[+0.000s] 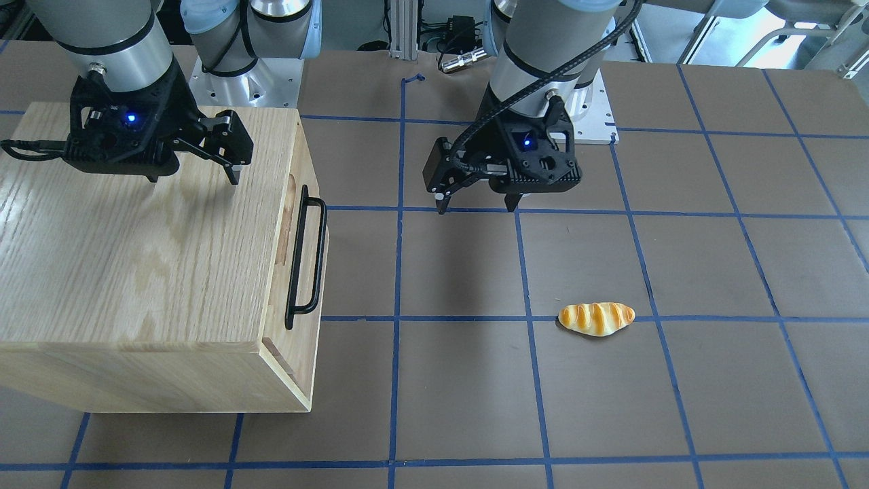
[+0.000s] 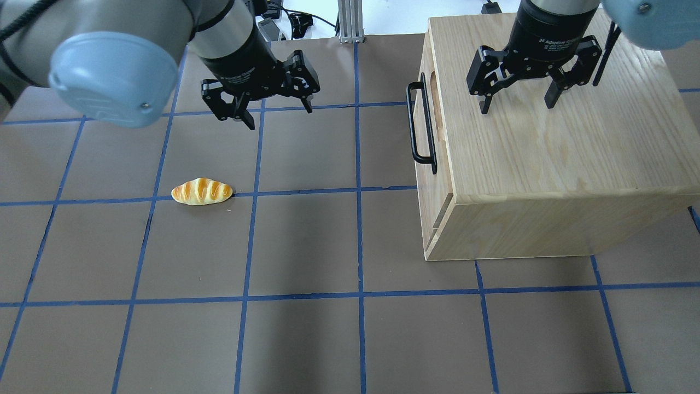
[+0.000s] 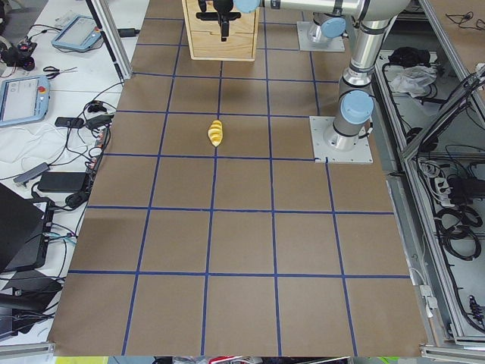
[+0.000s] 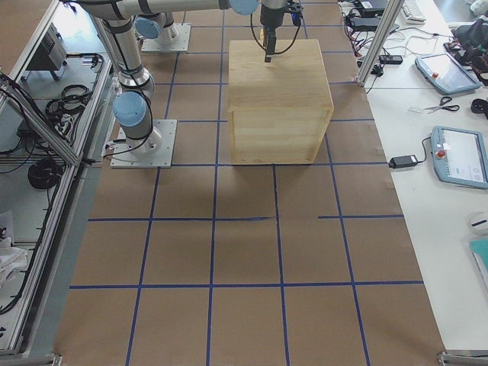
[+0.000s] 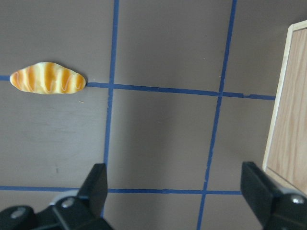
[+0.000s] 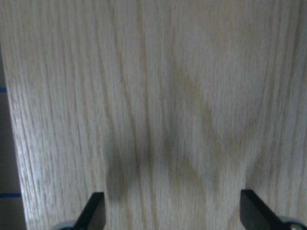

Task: Open upper drawer
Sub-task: 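Move the left gripper toward the black handle on the wooden drawer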

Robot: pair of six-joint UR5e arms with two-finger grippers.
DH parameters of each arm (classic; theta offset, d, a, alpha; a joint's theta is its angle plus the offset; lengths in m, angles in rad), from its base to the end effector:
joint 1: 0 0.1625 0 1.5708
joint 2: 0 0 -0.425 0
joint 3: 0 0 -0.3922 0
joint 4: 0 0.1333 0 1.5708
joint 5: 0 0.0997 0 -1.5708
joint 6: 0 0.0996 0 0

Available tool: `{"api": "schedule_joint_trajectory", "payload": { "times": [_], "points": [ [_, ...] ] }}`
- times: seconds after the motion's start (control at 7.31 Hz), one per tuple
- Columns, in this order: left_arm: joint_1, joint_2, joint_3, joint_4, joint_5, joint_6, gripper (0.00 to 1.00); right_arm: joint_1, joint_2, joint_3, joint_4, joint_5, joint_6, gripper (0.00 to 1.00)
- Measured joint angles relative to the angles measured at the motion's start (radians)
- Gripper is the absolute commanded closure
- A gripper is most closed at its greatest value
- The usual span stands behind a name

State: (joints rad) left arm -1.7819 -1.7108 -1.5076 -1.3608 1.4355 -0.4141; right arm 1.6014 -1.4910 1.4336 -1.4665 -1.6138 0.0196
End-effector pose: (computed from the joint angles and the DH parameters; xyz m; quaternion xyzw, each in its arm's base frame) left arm -0.2613 -0.5190 0.4687 0.0964 -0.9908 0.0424 0.0846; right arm 0.1449 -0.5162 0.5046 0.0060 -0.9995 -0.0229 0.0221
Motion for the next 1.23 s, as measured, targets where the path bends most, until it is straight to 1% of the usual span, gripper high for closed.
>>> {"api": "schedule_joint_trajectory", "payload": {
  "times": [0.14, 0.41, 0.55, 0.96, 1.23],
  "points": [
    [-0.015, -0.027, -0.006, 0.058, -0.02, -0.047, 0.0, 0.0, 0.0, 0.0, 0.0, 0.0, -0.001, 0.0],
    [-0.05, -0.08, -0.01, 0.158, -0.101, -0.185, 0.0, -0.001, 0.0, 0.0, 0.0, 0.0, -0.001, 0.0],
    [-0.065, -0.108, -0.011, 0.208, -0.119, -0.23, 0.0, -0.001, 0.0, -0.001, 0.0, 0.0, -0.001, 0.0],
    [-0.101, -0.161, -0.011, 0.321, -0.128, -0.3, 0.0, 0.0, 0.0, -0.001, 0.0, 0.0, -0.001, 0.0],
    [-0.109, -0.157, -0.009, 0.345, -0.144, -0.31, 0.0, 0.0, 0.0, -0.001, 0.0, 0.0, 0.0, 0.0]
  ]
}}
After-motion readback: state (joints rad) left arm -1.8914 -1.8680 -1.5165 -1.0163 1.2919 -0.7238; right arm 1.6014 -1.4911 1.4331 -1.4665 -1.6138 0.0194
